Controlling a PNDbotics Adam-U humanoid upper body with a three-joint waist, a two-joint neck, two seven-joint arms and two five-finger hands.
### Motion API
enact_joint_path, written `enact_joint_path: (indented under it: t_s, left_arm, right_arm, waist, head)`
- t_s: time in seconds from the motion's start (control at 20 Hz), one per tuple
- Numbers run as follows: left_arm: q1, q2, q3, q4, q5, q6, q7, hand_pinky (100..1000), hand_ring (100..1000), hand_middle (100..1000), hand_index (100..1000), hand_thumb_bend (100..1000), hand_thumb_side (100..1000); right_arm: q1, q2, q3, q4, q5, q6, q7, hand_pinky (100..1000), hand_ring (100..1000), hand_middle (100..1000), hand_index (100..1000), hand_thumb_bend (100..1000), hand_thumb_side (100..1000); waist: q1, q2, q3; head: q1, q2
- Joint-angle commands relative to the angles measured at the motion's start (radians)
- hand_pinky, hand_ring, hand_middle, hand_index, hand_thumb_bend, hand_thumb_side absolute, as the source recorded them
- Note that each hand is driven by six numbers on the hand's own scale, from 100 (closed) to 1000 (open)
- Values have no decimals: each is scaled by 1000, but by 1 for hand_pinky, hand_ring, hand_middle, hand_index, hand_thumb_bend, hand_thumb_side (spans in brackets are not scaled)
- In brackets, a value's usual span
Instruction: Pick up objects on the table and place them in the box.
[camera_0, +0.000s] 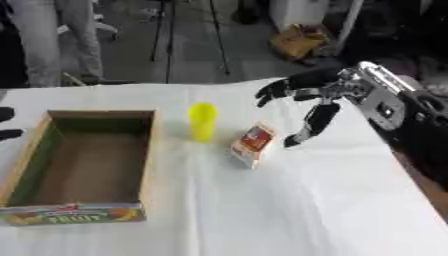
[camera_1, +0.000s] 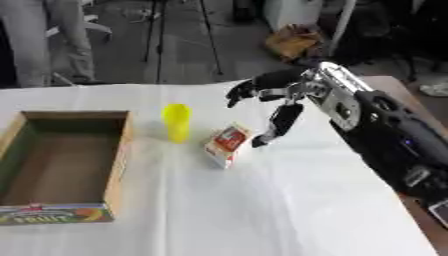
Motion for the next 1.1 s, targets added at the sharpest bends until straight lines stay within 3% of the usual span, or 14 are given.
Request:
enact_joint_path:
  t_s: [0.05, 0.6, 1.1]
  left_arm:
    - [-18, 12, 0, -25, 2, -3, -6, 671, 774, 647, 829, 384, 1000]
    - [-25, 6, -1, -28, 6, -7, -9, 671, 773, 645, 829, 388, 1000]
    - [-28, 4, -2, -31, 10, -10, -12, 671, 773, 645, 830, 388, 1000]
  right_arm:
    - [-30, 10, -56, 2, 51, -65, 90, 1000, 1000, 993, 951, 572, 375]
    - [-46, 123, -135, 20, 210, -132, 230, 1000, 1000, 986, 951, 565, 381]
    - [-35, 192, -127, 60, 356, -196, 184, 1000, 1000, 982, 951, 563, 386]
  waist:
    - [3, -8, 2]
    - [10, 4, 13]
    - [11, 8, 21]
  head:
    - [-2, -11]
    - [-6, -17]
    - [-7, -23]
